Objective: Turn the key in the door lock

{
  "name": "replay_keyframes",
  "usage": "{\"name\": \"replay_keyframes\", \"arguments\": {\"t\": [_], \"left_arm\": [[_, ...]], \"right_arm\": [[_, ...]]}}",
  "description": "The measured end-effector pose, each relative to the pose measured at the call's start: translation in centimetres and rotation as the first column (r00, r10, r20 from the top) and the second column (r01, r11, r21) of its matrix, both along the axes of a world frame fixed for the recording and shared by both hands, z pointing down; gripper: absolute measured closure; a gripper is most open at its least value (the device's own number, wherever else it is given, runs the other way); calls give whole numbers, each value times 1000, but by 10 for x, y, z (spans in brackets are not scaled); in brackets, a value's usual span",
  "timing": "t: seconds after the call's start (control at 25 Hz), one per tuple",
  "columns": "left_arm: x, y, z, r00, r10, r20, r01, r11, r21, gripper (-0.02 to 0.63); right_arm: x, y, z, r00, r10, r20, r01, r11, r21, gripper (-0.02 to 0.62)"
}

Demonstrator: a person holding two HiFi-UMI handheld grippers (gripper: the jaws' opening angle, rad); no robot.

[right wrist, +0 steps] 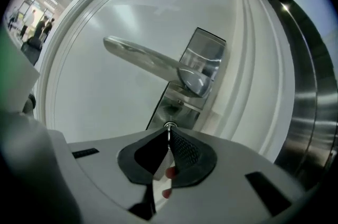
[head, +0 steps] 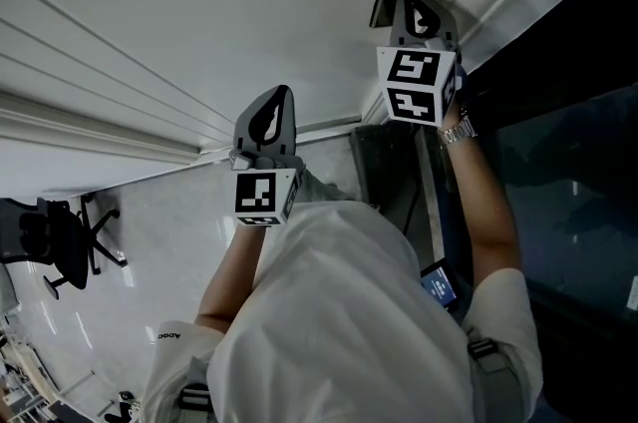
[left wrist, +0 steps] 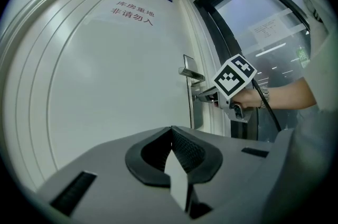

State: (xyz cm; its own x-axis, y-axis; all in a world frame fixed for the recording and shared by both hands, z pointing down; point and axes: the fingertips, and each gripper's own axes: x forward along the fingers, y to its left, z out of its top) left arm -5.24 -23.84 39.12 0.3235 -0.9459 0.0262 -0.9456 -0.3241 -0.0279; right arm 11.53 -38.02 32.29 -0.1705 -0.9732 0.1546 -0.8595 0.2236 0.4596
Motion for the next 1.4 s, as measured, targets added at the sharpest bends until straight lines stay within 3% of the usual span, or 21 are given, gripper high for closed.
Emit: {"name": "replay_keyframes", "arguments": {"t": [0.08,0.16,0.28,0.48,0.6,0.8,0.96,1.04,1.12,1.36,1.4], "left_arm": [[0,0,1,1000,-2,1,2,1000,-5,597],[0,-1,0,1000,0,1,0,1000,-2,597],[0,-1,-1,1000,-1,4,1,1000,-1,596],[0,-2,-2,1000,-3,3,3,1000,5,597],[0,-1,-2,1000,-3,5,3,1000,4,597],[-4,0,2,1000,-16,7,16,1000,-13,597],[-8,2,4,1000,-28,4,28,999,-18,597],[-9,3,6,1000,-31,1,31,999,-17,596],[-10,3,4,999,-34,-2,34,999,-7,597],[-17,7,10,999,-45,4,45,998,-34,597],[-18,7,10,999,-46,4,46,998,-35,597]], "right_arm": [[2,-2,1,992,-4,128,8,999,-31,583],[4,-4,3,961,3,276,19,997,-76,583],[7,-6,6,889,19,458,55,987,-148,583],[8,-7,8,760,45,648,130,967,-219,583],[9,-7,8,634,72,770,182,954,-239,583],[10,-8,8,367,121,922,247,943,-222,581],[11,-8,9,199,185,962,253,939,-233,583],[11,-8,10,140,210,968,263,934,-241,581],[12,-9,9,133,210,968,254,937,-239,581],[11,-4,12,266,155,951,196,958,-211,580],[11,-2,12,302,149,941,184,960,-211,576]]}}
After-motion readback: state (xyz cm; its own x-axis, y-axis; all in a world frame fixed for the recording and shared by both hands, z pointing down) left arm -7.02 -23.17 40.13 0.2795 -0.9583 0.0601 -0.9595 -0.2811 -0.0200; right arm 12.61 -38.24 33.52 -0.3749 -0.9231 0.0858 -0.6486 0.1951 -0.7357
